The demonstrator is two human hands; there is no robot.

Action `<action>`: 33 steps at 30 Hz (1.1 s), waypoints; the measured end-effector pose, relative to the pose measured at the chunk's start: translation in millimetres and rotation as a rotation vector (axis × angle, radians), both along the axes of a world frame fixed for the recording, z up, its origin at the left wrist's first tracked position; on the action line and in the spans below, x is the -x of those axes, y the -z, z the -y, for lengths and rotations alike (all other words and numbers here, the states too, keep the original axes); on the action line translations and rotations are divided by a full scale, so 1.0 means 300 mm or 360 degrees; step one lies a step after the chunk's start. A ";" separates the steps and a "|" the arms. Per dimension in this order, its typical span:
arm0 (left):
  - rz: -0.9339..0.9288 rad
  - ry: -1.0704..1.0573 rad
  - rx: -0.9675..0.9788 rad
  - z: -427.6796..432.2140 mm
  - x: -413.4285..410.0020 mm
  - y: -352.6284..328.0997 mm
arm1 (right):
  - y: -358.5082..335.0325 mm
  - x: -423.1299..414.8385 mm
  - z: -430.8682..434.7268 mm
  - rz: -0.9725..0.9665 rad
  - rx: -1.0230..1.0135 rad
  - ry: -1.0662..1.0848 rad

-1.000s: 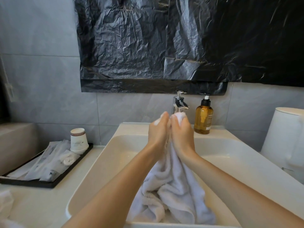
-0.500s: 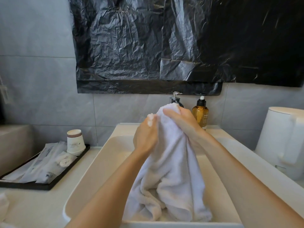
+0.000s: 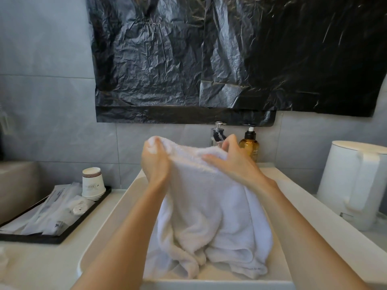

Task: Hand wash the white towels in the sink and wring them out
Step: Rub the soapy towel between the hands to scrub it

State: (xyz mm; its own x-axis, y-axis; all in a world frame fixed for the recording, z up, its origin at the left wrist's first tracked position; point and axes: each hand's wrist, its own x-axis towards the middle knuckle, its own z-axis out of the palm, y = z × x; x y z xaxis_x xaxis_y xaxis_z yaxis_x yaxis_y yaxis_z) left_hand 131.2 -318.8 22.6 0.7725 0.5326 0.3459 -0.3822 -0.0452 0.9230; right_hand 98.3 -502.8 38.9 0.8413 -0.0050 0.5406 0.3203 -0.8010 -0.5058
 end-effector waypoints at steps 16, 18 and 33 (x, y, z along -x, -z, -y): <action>-0.0016 -0.0087 -0.0053 -0.030 -0.008 -0.003 | -0.027 0.003 -0.032 -0.0090 -0.0423 -0.0483; -0.0038 -0.0004 -0.0115 -0.019 -0.006 -0.007 | -0.034 0.006 -0.038 -0.0062 -0.0778 -0.0385; 0.0050 0.0500 -0.0420 0.177 0.094 0.035 | 0.103 -0.018 -0.174 0.0097 -0.0719 -0.0004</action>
